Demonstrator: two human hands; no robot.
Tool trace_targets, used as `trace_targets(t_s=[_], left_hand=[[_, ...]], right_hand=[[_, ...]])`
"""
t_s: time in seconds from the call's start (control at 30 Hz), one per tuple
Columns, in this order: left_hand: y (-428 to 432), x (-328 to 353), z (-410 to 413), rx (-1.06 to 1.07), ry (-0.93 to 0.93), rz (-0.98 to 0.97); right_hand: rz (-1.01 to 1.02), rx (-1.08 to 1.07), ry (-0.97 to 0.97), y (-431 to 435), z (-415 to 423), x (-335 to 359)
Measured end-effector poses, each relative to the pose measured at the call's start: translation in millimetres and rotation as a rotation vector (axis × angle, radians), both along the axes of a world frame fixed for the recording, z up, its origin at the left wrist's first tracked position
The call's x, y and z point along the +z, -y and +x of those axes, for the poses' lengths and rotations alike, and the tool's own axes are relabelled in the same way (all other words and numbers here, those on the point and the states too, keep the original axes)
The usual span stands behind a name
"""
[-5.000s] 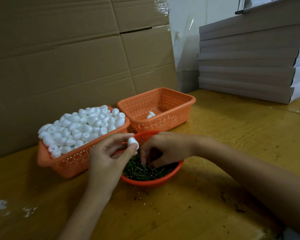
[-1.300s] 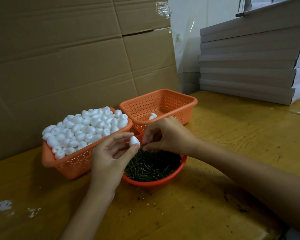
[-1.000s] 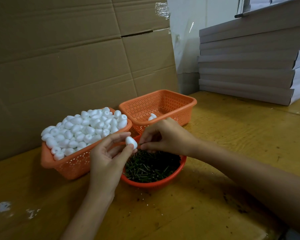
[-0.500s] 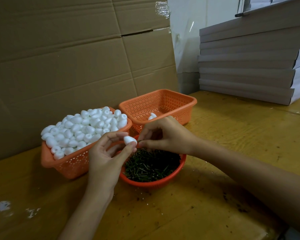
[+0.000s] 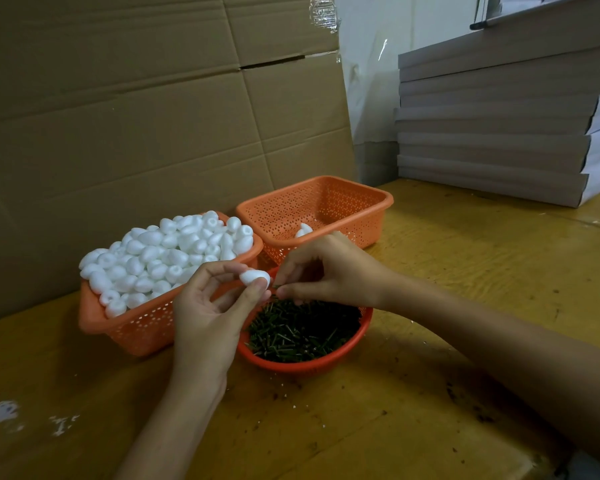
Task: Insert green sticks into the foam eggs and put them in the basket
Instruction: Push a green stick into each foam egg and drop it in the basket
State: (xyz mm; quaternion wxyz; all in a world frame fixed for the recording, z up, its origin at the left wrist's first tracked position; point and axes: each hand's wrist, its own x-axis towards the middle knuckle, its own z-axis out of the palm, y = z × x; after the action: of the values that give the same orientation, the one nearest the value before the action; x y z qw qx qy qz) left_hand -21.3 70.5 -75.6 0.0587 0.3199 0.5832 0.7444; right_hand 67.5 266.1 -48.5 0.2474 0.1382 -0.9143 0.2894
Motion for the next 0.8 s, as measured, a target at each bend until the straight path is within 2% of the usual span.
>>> trace_targets(t_s=[0.4,0.8], left_hand=[[0.5,1.4,-0.1,-0.016,-0.017,-0.024],[0.8,3.9,1.7,-0.026,-0.035,-0.049]], right_hand=[[-0.147,0.003,0.048,0.3,0.5,-1.7],[-0.157,0.034,0.025,3.4,3.3,0.8]])
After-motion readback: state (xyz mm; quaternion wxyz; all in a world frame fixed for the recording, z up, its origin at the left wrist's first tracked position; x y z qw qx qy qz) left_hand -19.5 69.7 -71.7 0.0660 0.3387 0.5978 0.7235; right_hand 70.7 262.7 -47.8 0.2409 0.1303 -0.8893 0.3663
